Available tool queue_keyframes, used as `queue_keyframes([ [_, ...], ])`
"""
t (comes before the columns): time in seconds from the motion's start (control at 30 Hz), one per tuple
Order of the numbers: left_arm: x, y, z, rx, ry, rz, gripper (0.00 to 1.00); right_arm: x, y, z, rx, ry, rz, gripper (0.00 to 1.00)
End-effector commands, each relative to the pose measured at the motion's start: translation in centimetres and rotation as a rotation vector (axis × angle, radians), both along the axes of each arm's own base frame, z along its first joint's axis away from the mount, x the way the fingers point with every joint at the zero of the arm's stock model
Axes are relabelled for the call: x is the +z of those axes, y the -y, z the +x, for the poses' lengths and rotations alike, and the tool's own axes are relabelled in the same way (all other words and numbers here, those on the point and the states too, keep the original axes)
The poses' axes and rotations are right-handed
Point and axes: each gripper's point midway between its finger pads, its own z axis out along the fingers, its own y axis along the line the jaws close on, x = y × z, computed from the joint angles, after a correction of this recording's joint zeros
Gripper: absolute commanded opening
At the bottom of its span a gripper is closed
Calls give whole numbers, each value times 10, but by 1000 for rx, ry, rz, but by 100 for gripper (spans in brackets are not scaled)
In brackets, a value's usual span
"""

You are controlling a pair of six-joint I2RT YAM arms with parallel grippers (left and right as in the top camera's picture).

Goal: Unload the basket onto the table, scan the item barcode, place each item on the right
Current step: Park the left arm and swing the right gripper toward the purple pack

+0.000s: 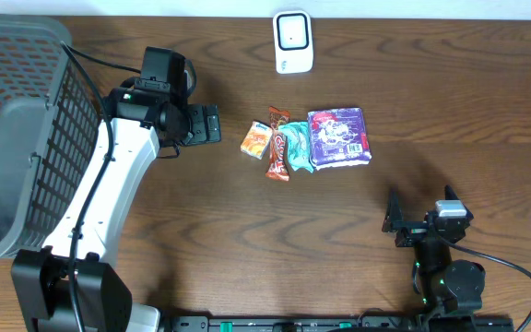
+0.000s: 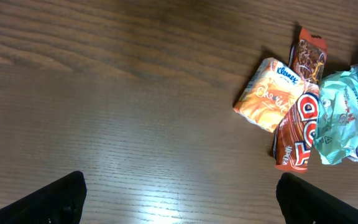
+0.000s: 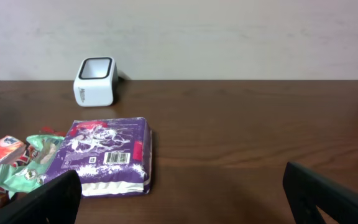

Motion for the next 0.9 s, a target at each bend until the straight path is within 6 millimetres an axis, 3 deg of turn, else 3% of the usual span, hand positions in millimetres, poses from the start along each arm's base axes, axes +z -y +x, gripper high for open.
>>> queue_keyframes([
  [0.0,1,-4,-1,4,5,20,98,-1,-2,0,7,-1,10,99],
  [0.17,1,-4,-1,4,5,20,98,2,-5,0,25,10,46,99],
  [0.27,1,-4,-1,4,5,20,98,14,-40,-6,219,6,339,99],
  [0.37,1,-4,-1,4,5,20,98,15,-71,-18,389,-86,560,99],
  [0.53,1,-4,-1,4,5,20,97,37,-74,-21,423,-69,783,99],
  [0.67,1,-4,-1,4,5,20,98,69,-73,-26,479,31,862,99],
  [0.87,1,-4,-1,4,5,20,98,136,-62,-42,515,285,815,99],
])
